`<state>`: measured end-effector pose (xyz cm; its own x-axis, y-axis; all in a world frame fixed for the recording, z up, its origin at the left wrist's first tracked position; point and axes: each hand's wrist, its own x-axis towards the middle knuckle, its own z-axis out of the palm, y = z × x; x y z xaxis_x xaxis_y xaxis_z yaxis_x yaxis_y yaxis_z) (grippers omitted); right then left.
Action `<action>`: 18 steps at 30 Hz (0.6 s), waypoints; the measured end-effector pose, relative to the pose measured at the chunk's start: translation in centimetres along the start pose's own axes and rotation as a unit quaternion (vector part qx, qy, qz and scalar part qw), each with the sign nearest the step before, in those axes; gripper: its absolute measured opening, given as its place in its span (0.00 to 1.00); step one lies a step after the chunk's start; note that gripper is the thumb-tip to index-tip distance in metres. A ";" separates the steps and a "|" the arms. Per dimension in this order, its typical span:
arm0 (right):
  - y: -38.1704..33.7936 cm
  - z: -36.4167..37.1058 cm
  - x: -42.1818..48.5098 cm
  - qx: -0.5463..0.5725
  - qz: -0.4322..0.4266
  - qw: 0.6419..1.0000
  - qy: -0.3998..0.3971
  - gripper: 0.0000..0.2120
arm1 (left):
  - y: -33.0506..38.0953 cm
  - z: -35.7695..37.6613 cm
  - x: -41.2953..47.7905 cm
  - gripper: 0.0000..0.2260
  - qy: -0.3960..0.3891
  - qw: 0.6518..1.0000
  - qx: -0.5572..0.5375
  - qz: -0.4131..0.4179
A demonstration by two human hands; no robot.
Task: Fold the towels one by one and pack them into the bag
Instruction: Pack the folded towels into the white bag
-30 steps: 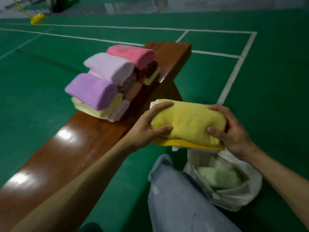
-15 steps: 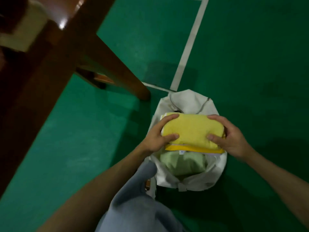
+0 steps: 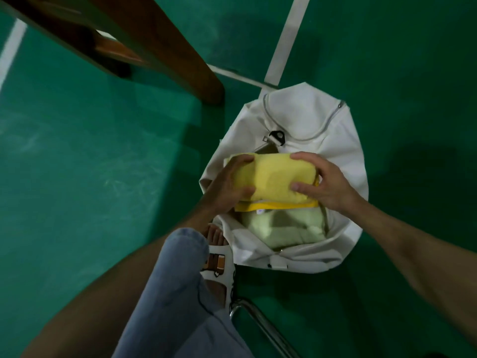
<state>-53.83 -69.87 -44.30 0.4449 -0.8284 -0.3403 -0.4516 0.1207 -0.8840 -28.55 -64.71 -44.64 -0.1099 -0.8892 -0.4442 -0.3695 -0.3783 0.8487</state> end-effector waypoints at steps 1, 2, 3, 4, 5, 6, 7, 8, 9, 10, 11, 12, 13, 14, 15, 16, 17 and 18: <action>0.3 0.3 0.4 -0.011 0.000 1.000 -0.009 0.25 | -0.4 -0.1 0.1 0.27 0.002 1.000 0.000 -0.003; 0.7 0.6 0.9 -0.020 -0.001 1.000 -0.017 0.25 | -0.8 -0.2 0.2 0.27 0.002 1.000 0.007 -0.004; 1.1 0.7 1.1 -0.029 -0.005 0.999 -0.024 0.25 | -1.1 -0.2 0.2 0.27 0.003 1.000 0.013 -0.002; 1.6 0.9 1.2 -0.033 -0.007 0.999 -0.028 0.25 | -1.3 -0.1 0.4 0.27 -0.001 1.000 0.024 0.001; 1.9 0.9 1.2 -0.035 -0.008 0.999 -0.031 0.25 | -1.4 0.0 0.6 0.27 -0.010 0.999 0.034 0.004; 2.2 0.9 1.1 -0.034 -0.010 0.999 -0.032 0.26 | -1.4 0.1 0.7 0.27 -0.021 0.999 0.044 0.004; 2.5 0.8 1.0 -0.031 -0.010 0.999 -0.031 0.26 | -1.4 0.2 0.9 0.27 -0.030 0.999 0.045 0.003; 2.6 0.6 0.9 -0.030 -0.008 0.999 -0.026 0.26 | -1.3 0.3 1.1 0.27 -0.033 0.999 0.042 -0.001; 2.8 0.3 0.8 -0.029 -0.005 0.999 -0.018 0.25 | -1.1 0.5 1.2 0.27 -0.034 0.999 0.032 -0.004; 3.0 -0.1 0.7 -0.027 -0.002 1.000 -0.009 0.25 | -1.1 0.7 1.2 0.27 -0.034 0.999 0.027 -0.007; 3.1 -0.3 0.5 -0.026 -0.002 1.000 -0.004 0.25 | -1.0 0.9 1.2 0.27 -0.037 0.999 0.026 -0.008; 3.2 -0.4 0.3 -0.030 -0.003 1.000 -0.006 0.26 | -1.0 1.2 1.2 0.27 -0.045 0.998 0.037 -0.008; 3.4 -0.2 0.2 -0.039 -0.002 0.999 -0.016 0.27 | -1.0 1.3 1.3 0.28 -0.057 0.997 0.051 -0.010; 3.5 0.0 0.0 -0.053 0.002 0.998 -0.030 0.27 | -0.9 1.5 1.3 0.29 -0.071 0.995 0.066 -0.020; 3.7 0.2 0.1 -0.069 0.011 0.997 -0.040 0.28 | -0.7 1.6 1.4 0.29 -0.082 0.993 0.083 -0.034; 3.8 0.3 0.2 -0.085 0.020 0.995 -0.045 0.27 | -0.5 1.6 1.5 0.30 -0.082 0.990 0.106 -0.046; 3.9 0.2 0.4 -0.099 0.028 0.993 -0.049 0.27 | -0.2 1.5 1.7 0.31 -0.077 0.987 0.131 -0.055; 3.9 0.1 0.5 -0.110 0.030 0.992 -0.057 0.27 | 0.3 1.4 1.7 0.32 -0.074 0.983 0.152 -0.067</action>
<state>-55.30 -69.74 -47.93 0.4907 -0.7550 -0.4350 -0.6321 0.0352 -0.7741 -30.17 -65.97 -45.52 -0.1656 -0.7812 -0.6019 -0.6467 -0.3747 0.6643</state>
